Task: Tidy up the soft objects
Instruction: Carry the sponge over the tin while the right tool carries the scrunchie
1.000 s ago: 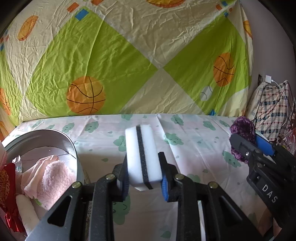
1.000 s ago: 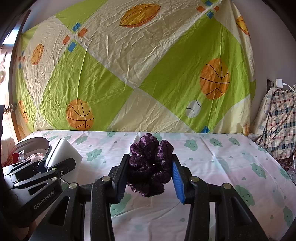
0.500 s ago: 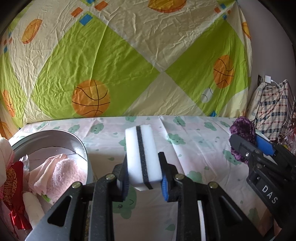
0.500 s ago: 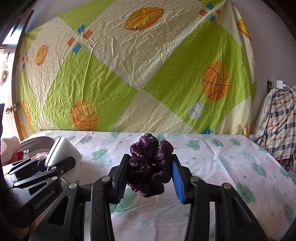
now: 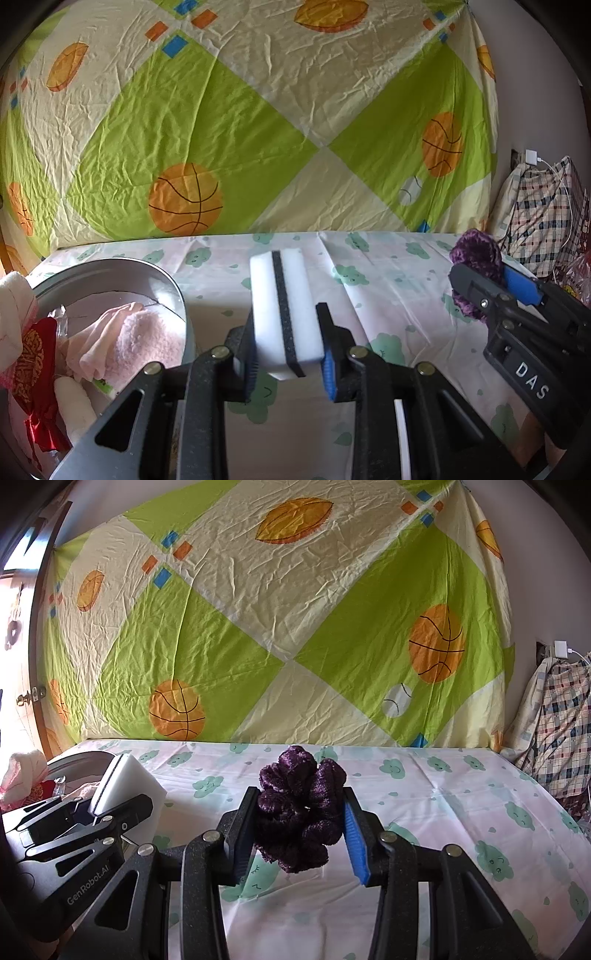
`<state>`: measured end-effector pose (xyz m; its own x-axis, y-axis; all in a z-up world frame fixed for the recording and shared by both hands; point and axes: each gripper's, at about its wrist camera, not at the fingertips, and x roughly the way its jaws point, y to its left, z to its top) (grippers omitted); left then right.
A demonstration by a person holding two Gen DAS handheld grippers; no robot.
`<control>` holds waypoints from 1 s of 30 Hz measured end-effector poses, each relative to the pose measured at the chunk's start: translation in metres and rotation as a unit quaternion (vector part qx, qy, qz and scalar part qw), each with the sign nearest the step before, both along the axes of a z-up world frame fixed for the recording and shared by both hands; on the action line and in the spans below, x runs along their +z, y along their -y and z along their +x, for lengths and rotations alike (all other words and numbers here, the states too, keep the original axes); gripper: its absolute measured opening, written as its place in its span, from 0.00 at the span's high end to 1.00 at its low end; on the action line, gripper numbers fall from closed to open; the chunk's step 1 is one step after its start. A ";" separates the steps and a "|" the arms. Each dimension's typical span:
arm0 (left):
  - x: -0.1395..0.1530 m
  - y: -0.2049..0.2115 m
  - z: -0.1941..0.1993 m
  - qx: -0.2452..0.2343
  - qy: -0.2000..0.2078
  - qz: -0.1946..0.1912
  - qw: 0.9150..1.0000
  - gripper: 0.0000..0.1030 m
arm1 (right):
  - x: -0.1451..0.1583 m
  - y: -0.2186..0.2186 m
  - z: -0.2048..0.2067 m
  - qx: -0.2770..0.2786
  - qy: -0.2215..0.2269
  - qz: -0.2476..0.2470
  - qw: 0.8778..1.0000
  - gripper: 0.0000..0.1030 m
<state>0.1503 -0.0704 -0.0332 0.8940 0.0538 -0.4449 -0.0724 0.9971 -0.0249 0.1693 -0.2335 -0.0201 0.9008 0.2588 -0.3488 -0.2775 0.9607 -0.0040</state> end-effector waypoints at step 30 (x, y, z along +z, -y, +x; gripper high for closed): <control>0.002 -0.016 -0.030 0.003 0.019 -0.004 1.000 0.73 | 0.002 -0.005 -0.023 0.013 0.013 0.014 1.000 0.56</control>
